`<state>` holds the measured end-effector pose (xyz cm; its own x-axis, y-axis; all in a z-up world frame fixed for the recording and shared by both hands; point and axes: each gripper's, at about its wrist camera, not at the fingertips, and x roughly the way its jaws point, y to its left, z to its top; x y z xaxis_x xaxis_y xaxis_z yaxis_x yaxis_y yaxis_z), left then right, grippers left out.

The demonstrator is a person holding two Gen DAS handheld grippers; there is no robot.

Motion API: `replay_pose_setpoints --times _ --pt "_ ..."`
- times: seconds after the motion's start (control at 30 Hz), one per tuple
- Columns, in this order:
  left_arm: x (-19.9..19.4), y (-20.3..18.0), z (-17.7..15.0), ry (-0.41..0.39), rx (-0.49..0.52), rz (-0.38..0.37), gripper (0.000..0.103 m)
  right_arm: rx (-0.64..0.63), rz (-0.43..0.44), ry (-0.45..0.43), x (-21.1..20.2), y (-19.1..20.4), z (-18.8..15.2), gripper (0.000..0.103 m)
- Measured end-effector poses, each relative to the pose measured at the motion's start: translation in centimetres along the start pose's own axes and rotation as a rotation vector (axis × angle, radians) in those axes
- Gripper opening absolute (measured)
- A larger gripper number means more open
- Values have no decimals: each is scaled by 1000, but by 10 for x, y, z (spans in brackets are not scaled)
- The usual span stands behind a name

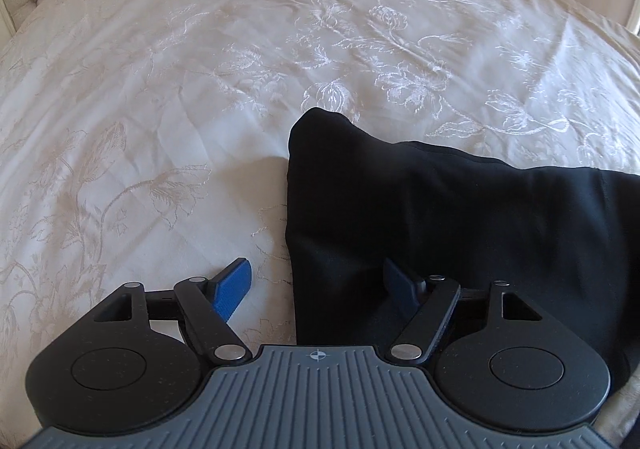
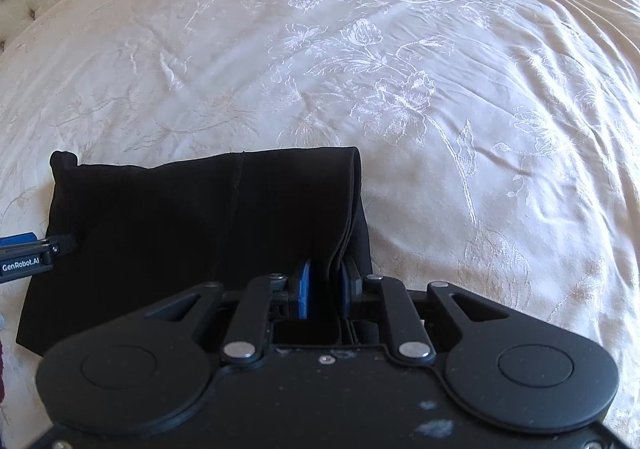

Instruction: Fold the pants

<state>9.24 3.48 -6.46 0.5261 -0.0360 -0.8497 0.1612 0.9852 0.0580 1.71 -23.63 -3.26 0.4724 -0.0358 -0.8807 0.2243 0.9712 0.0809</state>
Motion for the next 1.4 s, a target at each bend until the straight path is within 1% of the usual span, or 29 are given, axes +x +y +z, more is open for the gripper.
replay_pose_setpoints --times 0.27,0.47,0.53,0.57,0.6,0.67,0.73,0.83,0.87,0.97,1.03,1.1,1.23,1.27,1.3,1.33,1.37,1.4 --pt "-12 9 -20 8 -14 -24 76 22 -4 18 3 -1 1 19" --pt "-18 10 -34 18 -2 -43 78 55 2 29 6 -5 3 27" --pt "-19 11 -37 22 -4 -52 80 92 5 38 7 -9 4 36" --pt "-18 12 -37 25 -10 -57 81 116 12 48 9 -13 4 38" --pt "-17 13 -37 31 -17 -58 86 143 32 63 11 -17 5 44" --pt "-13 16 -35 42 -29 -64 91 189 70 90 18 -25 7 50" --pt "-8 18 -32 53 -41 -84 94 220 95 118 25 -30 10 59" --pt "-1 17 -26 60 -44 -101 101 244 134 156 36 -36 15 68" --pt "2 15 -24 58 -41 -105 103 248 145 167 41 -37 17 69" --pt "9 11 -17 48 -31 -120 103 246 187 187 54 -40 23 74" --pt "14 10 -13 41 -36 -134 103 251 220 188 61 -42 26 80" --pt "18 10 -10 38 -46 -144 103 264 250 180 64 -45 28 82" --pt "18 12 -9 33 -72 -152 103 260 261 176 65 -44 29 83" --pt "17 11 -9 22 -71 -151 98 246 262 176 65 -46 30 82" --pt "13 10 -10 3 -72 -156 79 234 259 174 65 -45 31 79" --pt "9 9 -11 -17 -68 -173 63 222 255 166 62 -41 29 75" --pt "3 6 -12 -37 -66 -201 40 207 257 154 61 -39 29 71" --pt "-1 2 -12 -50 -58 -170 34 188 263 135 57 -36 29 56"
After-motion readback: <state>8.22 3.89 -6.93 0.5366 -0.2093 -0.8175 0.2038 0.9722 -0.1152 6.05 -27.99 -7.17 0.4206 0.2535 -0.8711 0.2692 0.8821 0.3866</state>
